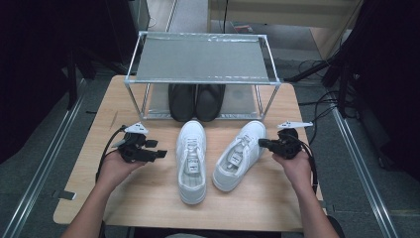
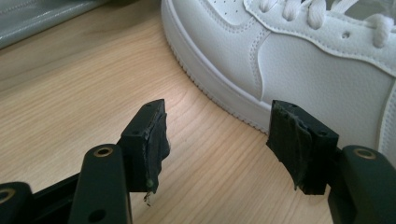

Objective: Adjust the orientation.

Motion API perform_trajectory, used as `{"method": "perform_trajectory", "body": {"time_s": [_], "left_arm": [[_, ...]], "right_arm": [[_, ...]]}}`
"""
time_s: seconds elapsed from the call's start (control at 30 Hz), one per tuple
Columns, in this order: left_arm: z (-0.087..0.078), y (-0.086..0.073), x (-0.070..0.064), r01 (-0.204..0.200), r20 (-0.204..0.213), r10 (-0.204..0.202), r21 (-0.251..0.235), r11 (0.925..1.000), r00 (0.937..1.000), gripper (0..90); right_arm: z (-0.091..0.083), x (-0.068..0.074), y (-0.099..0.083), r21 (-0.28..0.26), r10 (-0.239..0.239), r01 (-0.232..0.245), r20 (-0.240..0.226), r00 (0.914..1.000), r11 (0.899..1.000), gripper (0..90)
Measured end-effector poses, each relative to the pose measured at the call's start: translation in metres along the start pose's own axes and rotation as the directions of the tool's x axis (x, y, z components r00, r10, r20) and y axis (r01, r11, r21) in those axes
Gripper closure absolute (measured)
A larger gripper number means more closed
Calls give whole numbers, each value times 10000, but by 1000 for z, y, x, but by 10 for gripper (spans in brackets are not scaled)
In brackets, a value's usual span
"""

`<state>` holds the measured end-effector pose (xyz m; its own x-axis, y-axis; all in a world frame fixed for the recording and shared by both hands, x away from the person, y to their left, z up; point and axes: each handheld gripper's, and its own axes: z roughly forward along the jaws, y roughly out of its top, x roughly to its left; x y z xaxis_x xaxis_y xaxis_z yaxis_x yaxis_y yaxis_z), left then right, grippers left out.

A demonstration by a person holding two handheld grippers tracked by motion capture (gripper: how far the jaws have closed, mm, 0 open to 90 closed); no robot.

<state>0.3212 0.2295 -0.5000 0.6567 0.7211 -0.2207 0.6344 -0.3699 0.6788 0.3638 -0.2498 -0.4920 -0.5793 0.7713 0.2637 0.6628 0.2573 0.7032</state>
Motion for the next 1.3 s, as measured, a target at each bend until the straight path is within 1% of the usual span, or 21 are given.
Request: {"method": "perform_trajectory", "body": {"time_s": [0.07,0.13,0.23,0.43,0.5,0.57,0.67,0.77,0.87,1.0,1.07,1.1,1.23,1.3], "left_arm": [[-2,-3,0,98,-45,-98,-28,9999,9999,378],[-3,-5,0,165,-75,-165,-83,9998,9998,377],[-5,-8,0,204,-101,-204,-72,9998,9997,377],[-8,-12,-1,238,-191,-238,-29,9997,9995,377],[-9,-14,-2,237,-166,-238,-45,9997,9996,376],[-10,-15,-4,238,-115,-239,-111,9997,9996,376],[-11,-16,-6,187,-96,-188,-180,9997,9998,374],[-11,-17,-8,184,-94,-185,-114,9998,9998,373],[-12,-19,-8,228,-104,-230,-149,9996,9997,373],[-13,-20,-8,257,-134,-259,-178,9995,9996,373],[-13,-21,-8,267,-120,-269,-198,9994,9996,373],[-13,-21,-8,245,-119,-247,-188,9995,9996,373],[-13,-21,-9,224,-91,-225,-185,9996,9997,372],[-13,-21,-9,218,-74,-219,-201,9996,9997,372]], "right_arm": [[3,1,2,-3,-86,86,-67,9999,10000,896],[6,1,4,-19,-60,60,-136,9999,10000,896],[10,2,7,14,2,-1,-218,9998,10000,896],[18,5,13,-19,-101,100,-362,9993,9999,896],[22,6,15,-41,-266,265,-389,9989,9996,896],[25,8,18,20,-292,293,-376,9989,9996,900],[30,12,21,-53,-529,528,-337,9980,9986,900],[35,16,22,-150,-689,684,-399,9968,9975,900],[39,20,26,-52,-792,791,-421,9960,9969,900],[45,25,30,-11,-1156,1156,-445,9923,9933,900],[47,27,32,74,-1446,1450,-405,9887,9894,900],[48,28,33,19,-1581,1583,-436,9865,9874,900],[51,27,33,-89,-1634,1631,-664,9843,9866,900],[52,27,33,-73,-1504,1503,-706,9861,9886,900]]}}
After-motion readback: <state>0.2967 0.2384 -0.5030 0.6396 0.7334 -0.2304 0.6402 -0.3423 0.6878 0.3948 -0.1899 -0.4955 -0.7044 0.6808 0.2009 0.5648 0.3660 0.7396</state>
